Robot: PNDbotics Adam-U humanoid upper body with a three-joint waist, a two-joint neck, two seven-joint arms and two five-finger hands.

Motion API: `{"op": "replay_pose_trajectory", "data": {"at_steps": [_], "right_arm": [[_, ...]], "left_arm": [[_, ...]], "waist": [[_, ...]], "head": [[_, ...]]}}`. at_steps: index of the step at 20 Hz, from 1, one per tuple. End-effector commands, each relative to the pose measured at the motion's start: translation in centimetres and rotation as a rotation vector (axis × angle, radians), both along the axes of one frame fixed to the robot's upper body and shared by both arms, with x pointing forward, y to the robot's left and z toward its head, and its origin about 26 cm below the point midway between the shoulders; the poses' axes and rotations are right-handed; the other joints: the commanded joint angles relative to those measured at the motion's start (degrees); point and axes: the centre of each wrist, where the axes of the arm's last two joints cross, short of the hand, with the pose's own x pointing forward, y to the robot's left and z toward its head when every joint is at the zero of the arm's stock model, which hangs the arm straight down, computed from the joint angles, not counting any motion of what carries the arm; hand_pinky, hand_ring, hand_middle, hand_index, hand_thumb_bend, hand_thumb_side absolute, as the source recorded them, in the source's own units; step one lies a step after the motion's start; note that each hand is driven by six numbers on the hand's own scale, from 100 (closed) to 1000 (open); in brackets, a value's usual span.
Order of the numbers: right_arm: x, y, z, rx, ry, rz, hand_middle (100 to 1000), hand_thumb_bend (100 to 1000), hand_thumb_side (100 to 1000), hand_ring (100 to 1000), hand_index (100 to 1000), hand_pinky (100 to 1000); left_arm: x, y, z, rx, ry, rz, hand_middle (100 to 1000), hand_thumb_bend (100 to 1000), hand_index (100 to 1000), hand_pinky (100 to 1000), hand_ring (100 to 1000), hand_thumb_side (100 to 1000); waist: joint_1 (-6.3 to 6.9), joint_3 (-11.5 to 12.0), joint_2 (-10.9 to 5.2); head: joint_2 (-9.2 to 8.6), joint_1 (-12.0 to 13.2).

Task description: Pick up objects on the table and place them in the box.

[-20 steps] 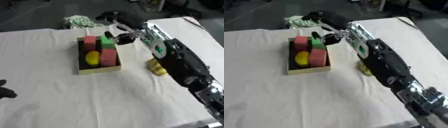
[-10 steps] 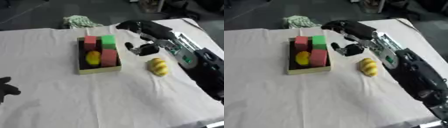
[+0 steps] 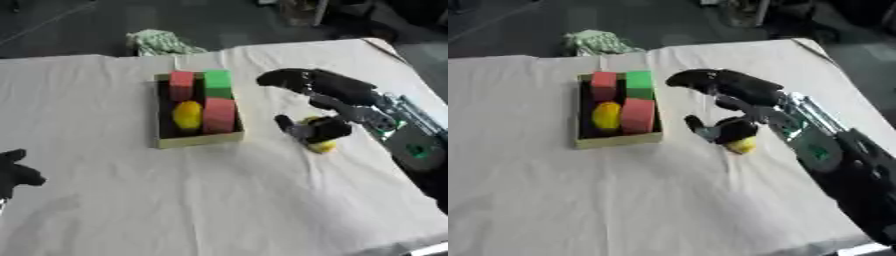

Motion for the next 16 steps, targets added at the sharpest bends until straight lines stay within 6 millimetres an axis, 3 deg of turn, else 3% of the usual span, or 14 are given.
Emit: {"op": "replay_pose_trajectory", "data": {"at_steps": [1, 5, 16], "right_arm": [[-1.0, -1.0, 0.6, 0.007, 0.034, -0.053, 930, 100, 120, 950, 1000, 863], [-1.7, -2.0, -0.4, -0.006, 0.107, -0.148, 937, 100, 113, 956, 1000, 867], [-0.9, -4.0, -1.7, -0.11, 0.159, -0.373, 975, 100, 156, 982, 1000, 887]], "left_arm": [[-0.2, 0.3, 0.7, 0.022, -0.02, 0.003, 586, 100, 831, 817, 642, 682], [-0.2, 0.3, 0.7, 0.024, -0.021, -0.002, 586, 100, 831, 817, 642, 677], [-0.1, 0.3, 0.7, 0.025, -0.023, -0.005, 586, 100, 832, 817, 643, 674]], "waist": [[-0.07, 0.2, -0.99], [-0.02, 0.5, -1.1], [0.08, 0.6, -1.1]], "head": [[-0.56, -0.3], [-0.53, -0.6], [-0.66, -0.7]]}}
